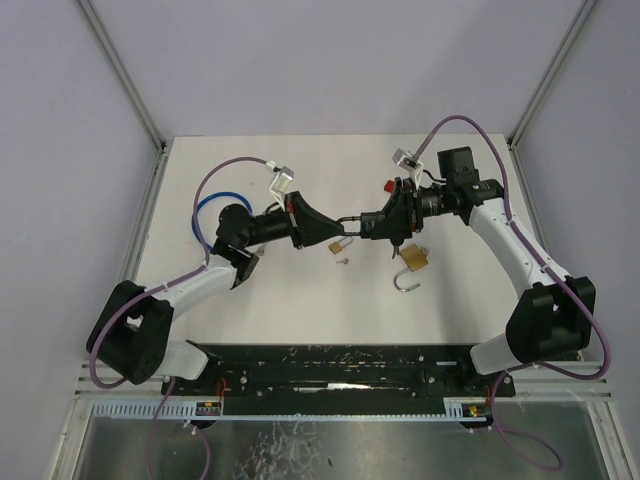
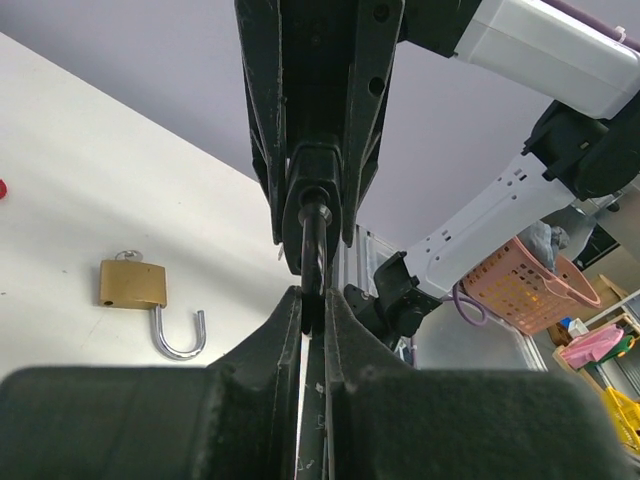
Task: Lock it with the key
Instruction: Lock the lock.
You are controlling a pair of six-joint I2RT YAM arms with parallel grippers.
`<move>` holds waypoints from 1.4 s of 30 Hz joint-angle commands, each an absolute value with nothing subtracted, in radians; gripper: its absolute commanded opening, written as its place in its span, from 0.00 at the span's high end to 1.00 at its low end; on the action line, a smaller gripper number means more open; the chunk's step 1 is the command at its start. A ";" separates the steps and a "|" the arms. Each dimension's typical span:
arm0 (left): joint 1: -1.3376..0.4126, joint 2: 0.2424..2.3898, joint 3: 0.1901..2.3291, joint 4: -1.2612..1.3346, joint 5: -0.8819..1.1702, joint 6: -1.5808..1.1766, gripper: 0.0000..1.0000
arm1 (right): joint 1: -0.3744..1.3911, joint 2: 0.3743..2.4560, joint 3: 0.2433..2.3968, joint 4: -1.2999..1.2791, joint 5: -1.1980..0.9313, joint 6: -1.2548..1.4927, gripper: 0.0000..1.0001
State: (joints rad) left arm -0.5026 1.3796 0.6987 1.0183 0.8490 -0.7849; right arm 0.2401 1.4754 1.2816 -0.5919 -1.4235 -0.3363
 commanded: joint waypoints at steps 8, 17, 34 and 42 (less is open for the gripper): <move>-0.575 1.443 0.773 1.080 0.824 -0.794 1.00 | 0.302 1.462 1.270 -0.441 -1.501 -0.211 1.00; -0.637 1.490 0.809 1.073 0.866 -0.803 1.00 | 0.320 1.495 1.266 -0.428 -1.445 -0.202 1.00; -0.708 1.497 0.720 0.990 0.872 -0.748 1.00 | 0.256 1.504 1.293 -0.417 -1.427 -0.207 1.00; -0.712 1.482 0.814 0.499 0.879 -0.371 1.00 | 0.287 1.526 1.202 -0.534 -1.307 -0.558 1.00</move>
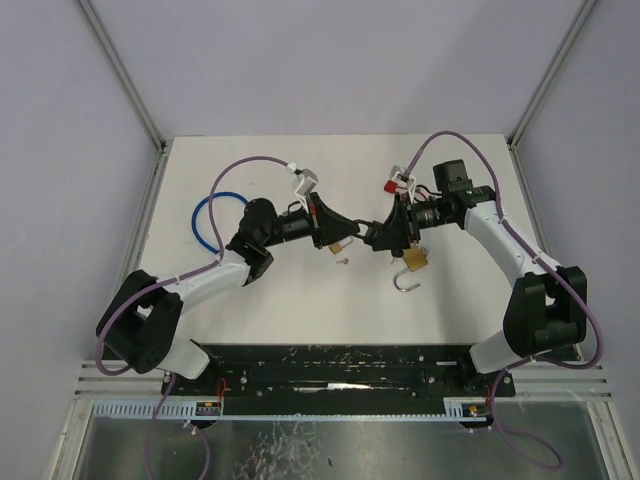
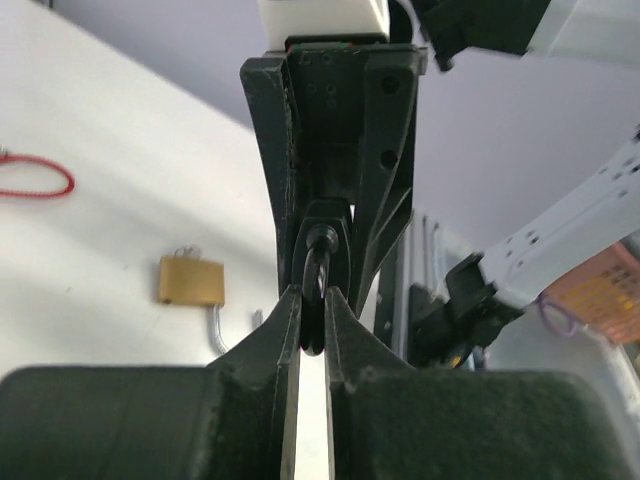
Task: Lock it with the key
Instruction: Lock the lock.
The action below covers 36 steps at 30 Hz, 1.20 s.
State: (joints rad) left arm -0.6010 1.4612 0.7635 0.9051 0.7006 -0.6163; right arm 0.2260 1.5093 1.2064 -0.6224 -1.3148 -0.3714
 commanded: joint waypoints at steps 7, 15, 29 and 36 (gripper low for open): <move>-0.713 1.480 0.837 0.200 0.820 -0.057 1.00 | 0.362 1.588 1.126 -0.504 -1.230 -0.798 1.00; -0.731 1.500 0.761 0.139 0.739 0.094 1.00 | 0.433 1.658 1.008 -0.228 -1.078 -0.752 1.00; -0.795 1.522 0.701 0.074 0.588 0.224 1.00 | 0.466 1.728 0.861 0.009 -0.986 -0.769 1.00; -0.818 1.514 0.653 0.100 0.532 0.264 1.00 | 0.469 1.732 0.822 0.035 -0.980 -0.822 1.00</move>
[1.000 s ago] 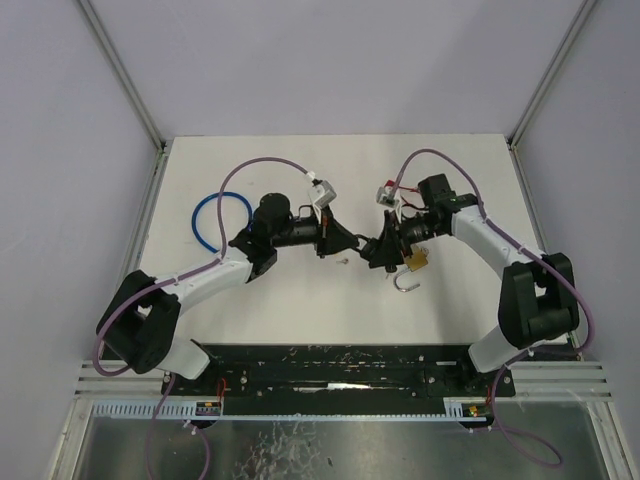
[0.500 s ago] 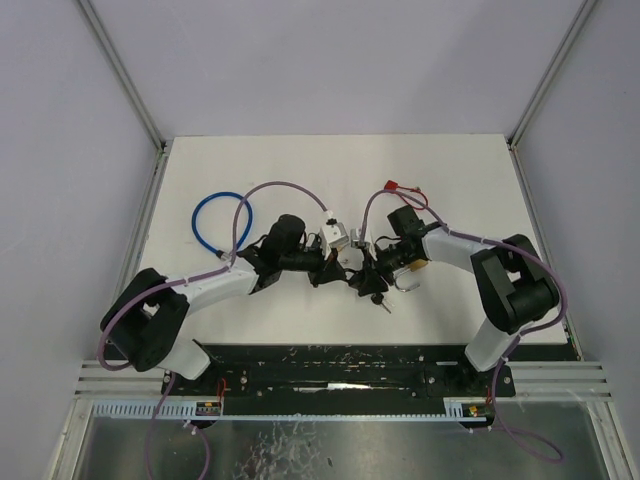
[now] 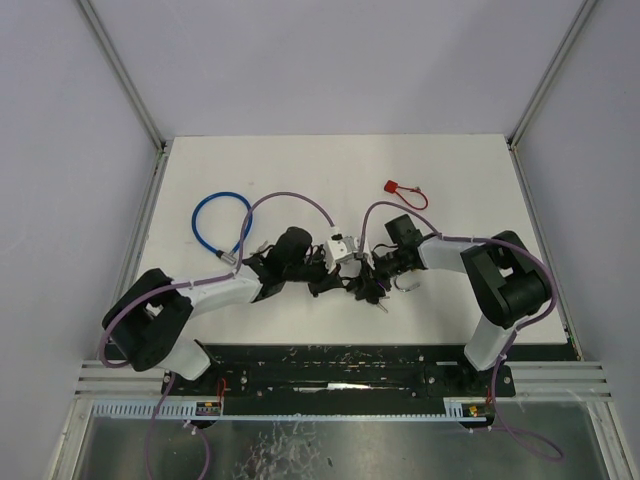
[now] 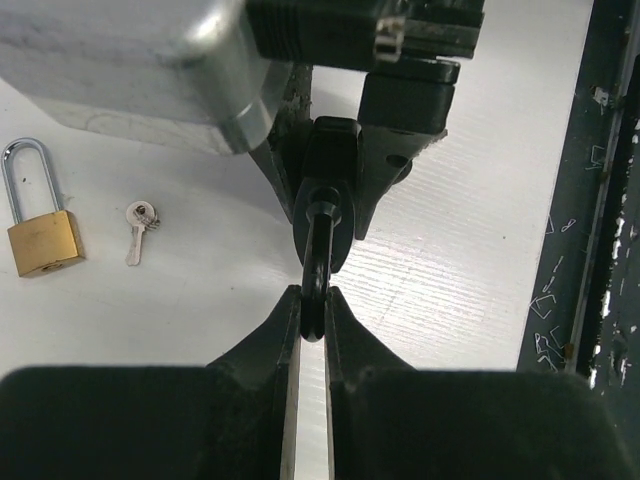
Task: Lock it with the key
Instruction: Lock the lock.
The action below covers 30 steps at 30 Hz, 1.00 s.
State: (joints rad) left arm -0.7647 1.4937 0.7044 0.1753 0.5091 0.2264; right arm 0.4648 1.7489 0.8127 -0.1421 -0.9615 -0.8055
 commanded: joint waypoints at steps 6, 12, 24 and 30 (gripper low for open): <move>-0.836 1.535 0.663 0.086 0.522 0.289 1.00 | 0.470 1.727 0.778 0.041 -0.976 -0.853 1.00; -0.837 1.561 0.673 0.055 0.512 0.291 1.00 | 0.469 1.693 0.783 0.001 -0.990 -0.858 1.00; -0.839 1.617 0.690 0.167 0.545 0.238 1.00 | 0.467 1.716 0.792 -0.048 -1.022 -0.867 1.00; -0.835 1.601 0.694 0.250 0.549 0.187 1.00 | 0.467 1.757 0.805 -0.076 -1.045 -0.852 1.00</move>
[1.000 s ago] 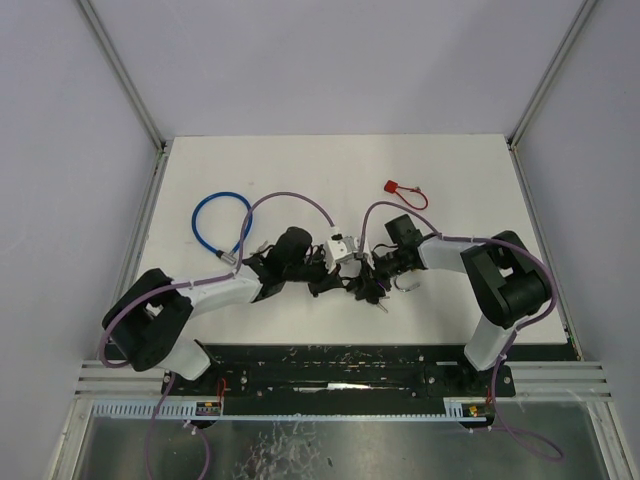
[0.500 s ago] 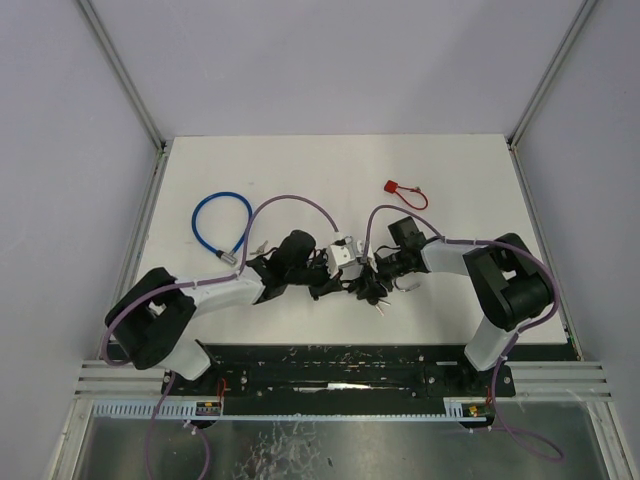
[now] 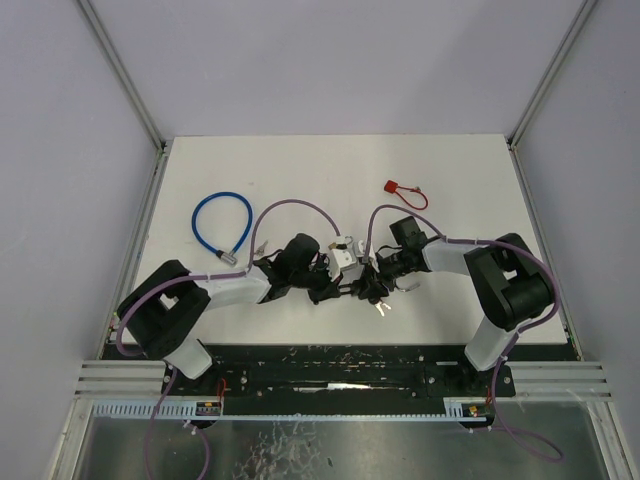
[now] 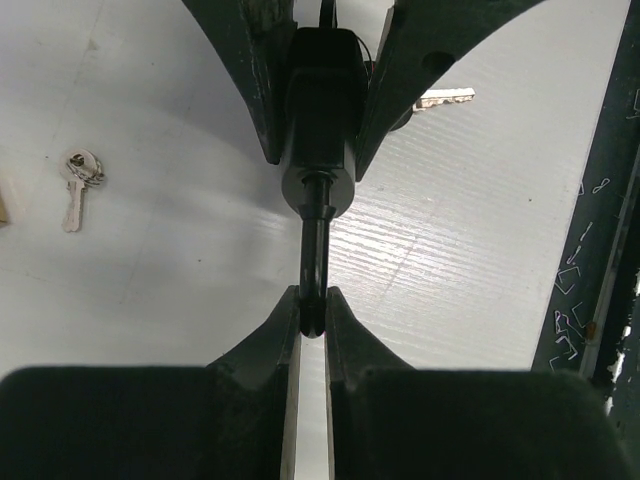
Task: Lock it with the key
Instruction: Lock the lock.
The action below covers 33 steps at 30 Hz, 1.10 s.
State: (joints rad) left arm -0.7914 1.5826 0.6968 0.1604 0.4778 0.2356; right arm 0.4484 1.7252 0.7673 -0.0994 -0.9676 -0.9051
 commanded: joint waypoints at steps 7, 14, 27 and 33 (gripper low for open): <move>-0.813 1.505 0.676 0.330 0.506 0.125 1.00 | 0.468 1.772 0.810 -0.096 -1.064 -0.852 1.00; -0.810 1.456 0.688 0.297 0.502 0.127 1.00 | 0.469 1.773 0.804 -0.079 -1.077 -0.838 1.00; -0.810 1.413 0.718 0.252 0.481 0.139 1.00 | 0.501 1.799 0.792 -0.013 -1.077 -0.813 1.00; -0.808 1.402 0.740 0.192 0.470 0.172 1.00 | 0.513 1.839 0.798 0.004 -1.080 -0.815 1.00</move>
